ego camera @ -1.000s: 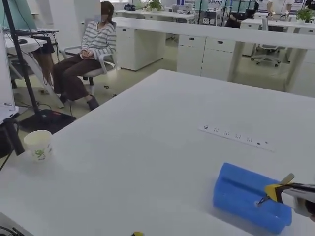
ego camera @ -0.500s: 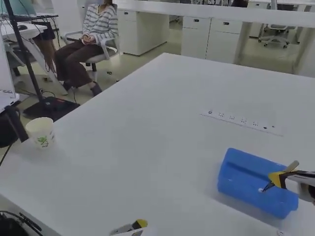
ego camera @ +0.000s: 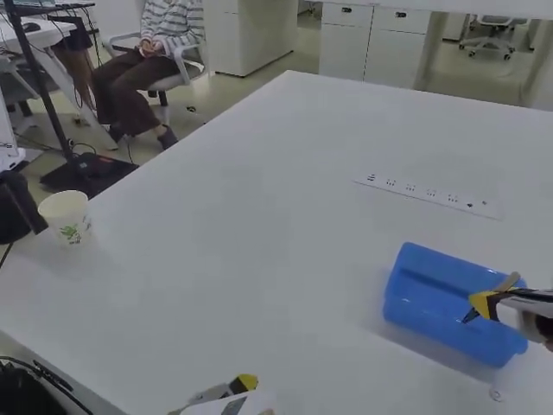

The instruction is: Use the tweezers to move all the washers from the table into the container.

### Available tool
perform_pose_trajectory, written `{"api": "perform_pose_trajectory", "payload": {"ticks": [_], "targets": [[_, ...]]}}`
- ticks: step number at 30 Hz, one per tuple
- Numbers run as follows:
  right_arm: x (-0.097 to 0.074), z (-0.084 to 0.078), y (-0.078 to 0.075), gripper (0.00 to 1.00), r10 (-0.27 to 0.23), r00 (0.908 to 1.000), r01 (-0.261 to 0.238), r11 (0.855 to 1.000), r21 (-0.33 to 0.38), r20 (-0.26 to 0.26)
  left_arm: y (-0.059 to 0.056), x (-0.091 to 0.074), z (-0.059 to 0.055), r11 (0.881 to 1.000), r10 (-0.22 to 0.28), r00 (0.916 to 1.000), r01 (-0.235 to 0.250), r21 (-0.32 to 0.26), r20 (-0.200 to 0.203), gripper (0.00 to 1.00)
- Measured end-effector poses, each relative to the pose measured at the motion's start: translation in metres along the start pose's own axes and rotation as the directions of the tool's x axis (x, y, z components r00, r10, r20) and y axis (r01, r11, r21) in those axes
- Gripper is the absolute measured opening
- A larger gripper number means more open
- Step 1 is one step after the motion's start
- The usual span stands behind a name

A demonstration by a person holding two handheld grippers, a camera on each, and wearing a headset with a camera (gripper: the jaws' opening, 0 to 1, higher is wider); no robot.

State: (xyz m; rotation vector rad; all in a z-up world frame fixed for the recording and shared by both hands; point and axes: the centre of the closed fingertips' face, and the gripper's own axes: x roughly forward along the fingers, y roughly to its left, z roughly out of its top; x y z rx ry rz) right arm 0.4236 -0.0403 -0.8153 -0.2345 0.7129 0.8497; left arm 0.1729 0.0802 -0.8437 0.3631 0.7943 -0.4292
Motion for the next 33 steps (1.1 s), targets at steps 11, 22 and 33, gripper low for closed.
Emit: {"api": "perform_pose_trajectory", "payload": {"ticks": [11,22,33], "targets": [[0.007,-0.004,0.005,0.02,-0.007,0.9999,0.007,1.000,-0.010,-0.010,-0.001,0.001,-0.002,1.000,-0.003,1.0000,0.003,-0.008,-0.009,0.89],[0.014,-0.007,0.004,0.02,-0.008,0.9998,0.008,1.000,-0.014,-0.019,0.000,0.002,-0.002,1.000,-0.003,0.9999,0.003,-0.009,-0.016,0.88],[0.014,-0.004,0.004,0.02,-0.006,0.9999,0.006,1.000,-0.004,-0.009,0.000,0.003,-0.003,1.000,-0.004,0.9997,0.004,-0.009,-0.023,0.88]]}}
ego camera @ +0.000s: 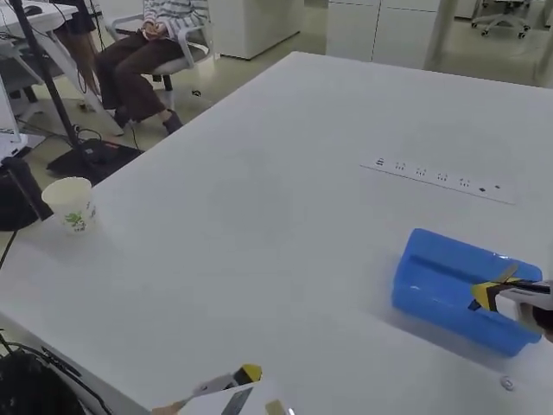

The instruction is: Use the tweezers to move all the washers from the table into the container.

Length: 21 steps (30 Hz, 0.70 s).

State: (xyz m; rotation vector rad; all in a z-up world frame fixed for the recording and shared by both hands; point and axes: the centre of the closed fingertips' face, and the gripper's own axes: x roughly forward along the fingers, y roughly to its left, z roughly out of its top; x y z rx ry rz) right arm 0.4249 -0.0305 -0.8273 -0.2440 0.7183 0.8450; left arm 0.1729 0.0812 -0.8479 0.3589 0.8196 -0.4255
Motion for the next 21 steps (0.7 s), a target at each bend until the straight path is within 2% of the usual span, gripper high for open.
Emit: {"api": "perform_pose_trajectory", "payload": {"ticks": [13,21], "targets": [[-0.0045,-0.0010,0.0038,0.03,-0.003,1.0000,0.003,1.000,-0.009,-0.002,0.0015,0.0005,0.0005,1.000,0.004,1.0000,-0.004,0.000,0.001,0.87],[-0.0053,0.0074,0.0032,0.03,-0.008,0.9999,0.009,0.999,-0.031,0.013,0.0020,0.0001,0.0010,1.000,0.007,1.0000,-0.007,0.003,0.005,0.87]]}}
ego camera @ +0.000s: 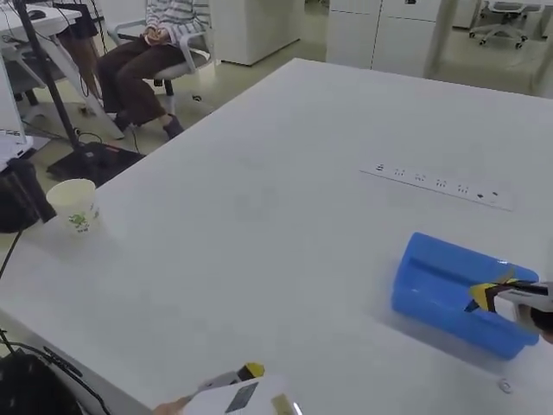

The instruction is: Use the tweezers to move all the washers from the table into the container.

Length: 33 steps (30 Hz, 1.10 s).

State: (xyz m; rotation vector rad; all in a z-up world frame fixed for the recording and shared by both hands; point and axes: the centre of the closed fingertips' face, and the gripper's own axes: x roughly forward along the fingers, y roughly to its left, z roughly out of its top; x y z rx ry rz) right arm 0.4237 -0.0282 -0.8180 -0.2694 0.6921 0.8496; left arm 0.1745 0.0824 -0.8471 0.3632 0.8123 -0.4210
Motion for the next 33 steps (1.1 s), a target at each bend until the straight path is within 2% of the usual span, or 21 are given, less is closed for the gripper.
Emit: {"api": "perform_pose_trajectory", "payload": {"ticks": [5,28,33], "targets": [[-0.003,0.003,-0.002,0.03,-0.005,1.0000,0.005,1.000,-0.009,0.007,0.001,-0.001,0.001,1.000,0.003,1.0000,-0.003,-0.001,0.005,0.87],[-0.041,0.020,0.010,0.03,-0.021,0.9986,0.023,0.999,-0.047,0.049,0.002,-0.003,0.004,1.000,0.012,0.9996,-0.012,0.002,0.025,0.87],[-0.046,0.021,0.008,0.03,-0.022,0.9983,0.025,0.998,-0.050,0.054,0.002,-0.003,0.004,1.000,0.011,0.9996,-0.011,0.003,0.027,0.87]]}}
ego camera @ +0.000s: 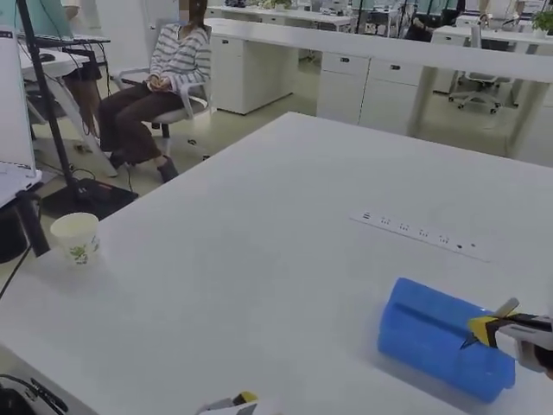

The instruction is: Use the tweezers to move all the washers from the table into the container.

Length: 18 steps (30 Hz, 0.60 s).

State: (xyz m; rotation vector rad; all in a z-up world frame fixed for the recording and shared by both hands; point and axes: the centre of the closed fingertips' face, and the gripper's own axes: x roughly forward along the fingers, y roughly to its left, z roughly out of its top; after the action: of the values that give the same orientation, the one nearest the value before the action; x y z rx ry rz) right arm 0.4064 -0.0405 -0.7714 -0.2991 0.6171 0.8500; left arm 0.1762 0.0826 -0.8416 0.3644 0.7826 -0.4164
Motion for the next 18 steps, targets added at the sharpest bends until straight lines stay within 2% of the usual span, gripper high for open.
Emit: {"api": "perform_pose_trajectory", "payload": {"ticks": [8,18], "targets": [[-0.011,0.003,0.002,0.03,-0.006,0.9999,0.006,1.000,-0.002,0.015,0.000,0.001,0.000,1.000,-0.001,1.0000,0.001,0.004,0.000,0.87],[-0.030,0.005,0.017,0.03,-0.013,0.9993,0.013,1.000,-0.002,0.035,0.001,0.001,-0.001,1.000,0.004,1.0000,-0.004,0.003,-0.003,0.86]]}}
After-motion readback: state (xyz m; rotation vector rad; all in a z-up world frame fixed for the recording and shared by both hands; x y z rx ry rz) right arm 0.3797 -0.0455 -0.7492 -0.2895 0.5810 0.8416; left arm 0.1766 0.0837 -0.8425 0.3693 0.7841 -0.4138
